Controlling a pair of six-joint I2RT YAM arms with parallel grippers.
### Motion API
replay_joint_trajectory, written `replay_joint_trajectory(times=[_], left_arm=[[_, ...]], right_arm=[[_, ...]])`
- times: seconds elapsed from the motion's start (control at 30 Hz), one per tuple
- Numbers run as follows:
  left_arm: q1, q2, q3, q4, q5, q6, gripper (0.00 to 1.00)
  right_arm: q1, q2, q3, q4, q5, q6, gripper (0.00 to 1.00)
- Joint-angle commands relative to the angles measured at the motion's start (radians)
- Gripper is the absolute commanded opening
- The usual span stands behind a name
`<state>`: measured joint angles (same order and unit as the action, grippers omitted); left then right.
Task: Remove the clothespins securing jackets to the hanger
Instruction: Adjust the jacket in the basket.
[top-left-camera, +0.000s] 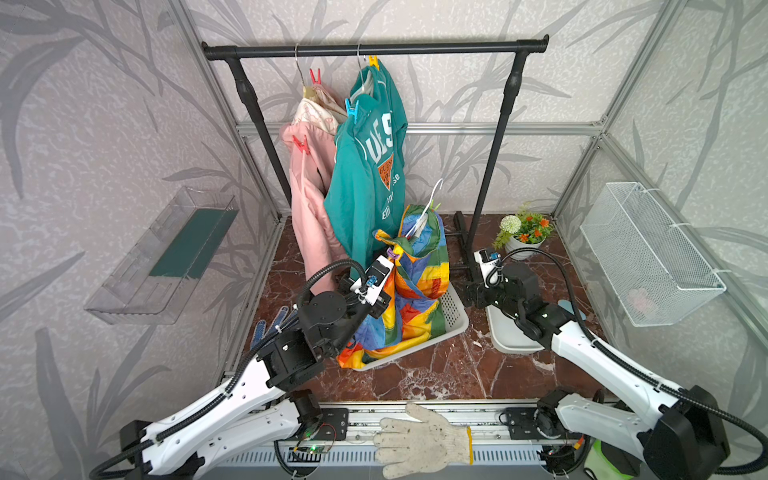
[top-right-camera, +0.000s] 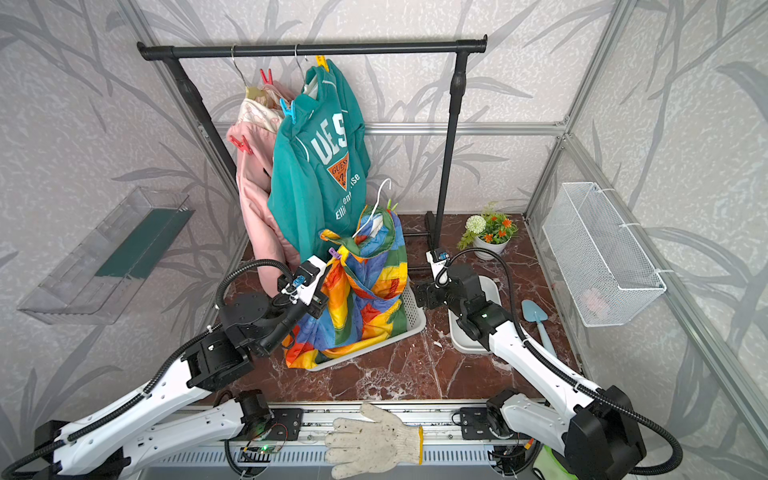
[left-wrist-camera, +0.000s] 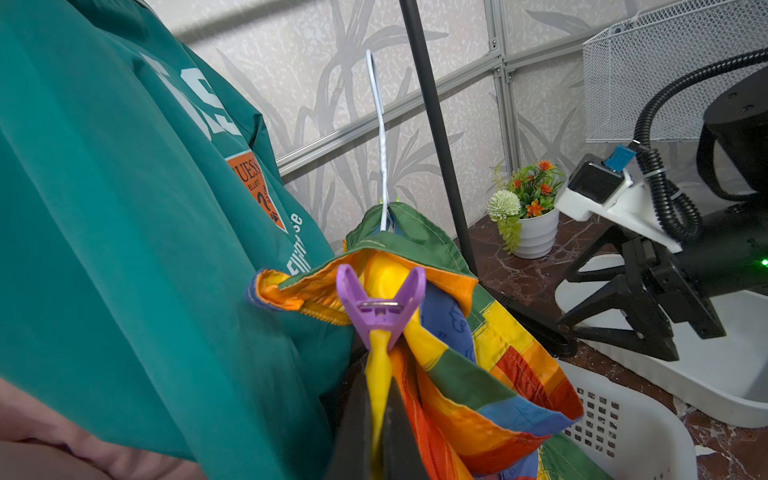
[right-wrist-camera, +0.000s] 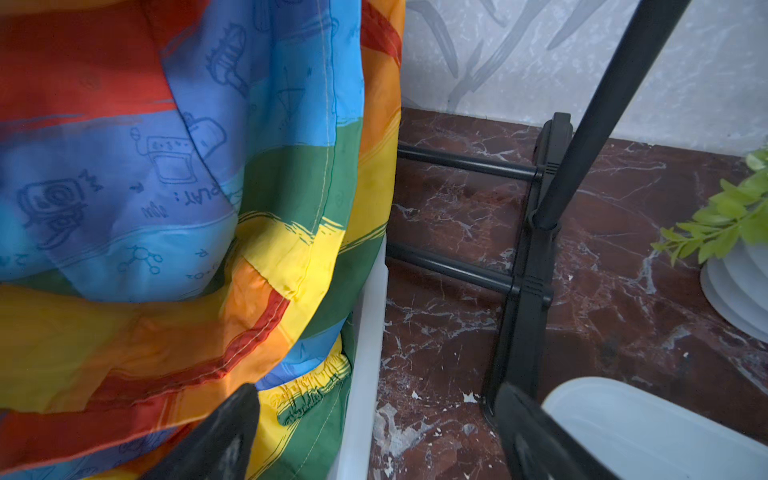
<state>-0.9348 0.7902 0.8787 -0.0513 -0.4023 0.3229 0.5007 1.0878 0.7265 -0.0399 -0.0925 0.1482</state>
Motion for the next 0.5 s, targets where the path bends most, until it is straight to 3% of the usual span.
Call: replay_joint_trajectory(times=[0.0,0.1,0.27,0.47], left_arm=[[0.004,-0.002,0.002,0.088,-0.057,-0.007,0.0],[0.004,0.008,0.0,0.07,-0.038,-0.027,0.0],[0.001,-0.025,-0.058,0.057,0.037,0.017,0.0],[-0.004,-0.06,-0.107,0.052,0.049,0.025,0.0]], right_arm=[[-0.004,-0.023,0.026,-0.048,-0.022,-0.03,0.94],[-0.039,-0.015,0.045,-0.075,0.035,-0.006,0.96],[-0.211,0.061,0.145,-0.137,-0.128,0.152,0.96],[-0.283,0.176,0.308,-0.228,-0.235,0.263,0.88]])
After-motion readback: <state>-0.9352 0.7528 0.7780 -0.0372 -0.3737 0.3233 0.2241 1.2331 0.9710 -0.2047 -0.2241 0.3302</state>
